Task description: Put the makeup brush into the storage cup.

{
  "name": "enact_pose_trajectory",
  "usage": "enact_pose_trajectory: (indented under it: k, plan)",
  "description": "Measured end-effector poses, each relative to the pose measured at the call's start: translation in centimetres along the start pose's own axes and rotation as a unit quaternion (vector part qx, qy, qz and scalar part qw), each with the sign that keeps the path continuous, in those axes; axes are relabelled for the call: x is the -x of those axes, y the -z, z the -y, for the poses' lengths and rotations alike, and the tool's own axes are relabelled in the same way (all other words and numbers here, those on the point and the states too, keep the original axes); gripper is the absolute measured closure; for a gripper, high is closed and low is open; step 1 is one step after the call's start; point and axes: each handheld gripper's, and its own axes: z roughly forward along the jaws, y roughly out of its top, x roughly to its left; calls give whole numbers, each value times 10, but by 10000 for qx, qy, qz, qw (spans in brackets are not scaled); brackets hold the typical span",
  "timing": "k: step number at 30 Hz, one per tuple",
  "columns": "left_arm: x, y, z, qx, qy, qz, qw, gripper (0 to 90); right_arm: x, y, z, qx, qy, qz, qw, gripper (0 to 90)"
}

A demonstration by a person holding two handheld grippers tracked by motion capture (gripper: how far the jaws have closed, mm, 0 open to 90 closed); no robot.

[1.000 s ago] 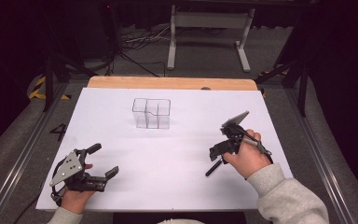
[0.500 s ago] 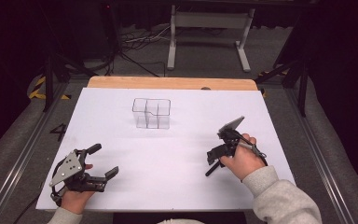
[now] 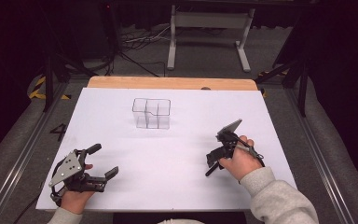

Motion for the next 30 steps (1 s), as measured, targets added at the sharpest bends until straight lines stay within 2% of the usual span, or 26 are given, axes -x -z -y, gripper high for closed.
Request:
enact_pose_trajectory:
  k: [6,8,12,25,30]
  plan:
    - [0,0,0,13,12,10,10000,7,-1,-3,-1,-54,50,46,10000,83]
    - [0,0,0,19,17,2,10000,7,-1,-4,-1,20,105,97,9999,81]
    - [0,0,0,21,16,11,10000,7,-1,-6,-1,1,116,157,9998,81]
    - [1,2,-1,73,9,-16,10000,6,-3,-10,-3,-75,118,392,9991,216]
    - [1,1,-1,83,16,-20,10000,6,-1,-8,-3,-65,192,489,9986,319]
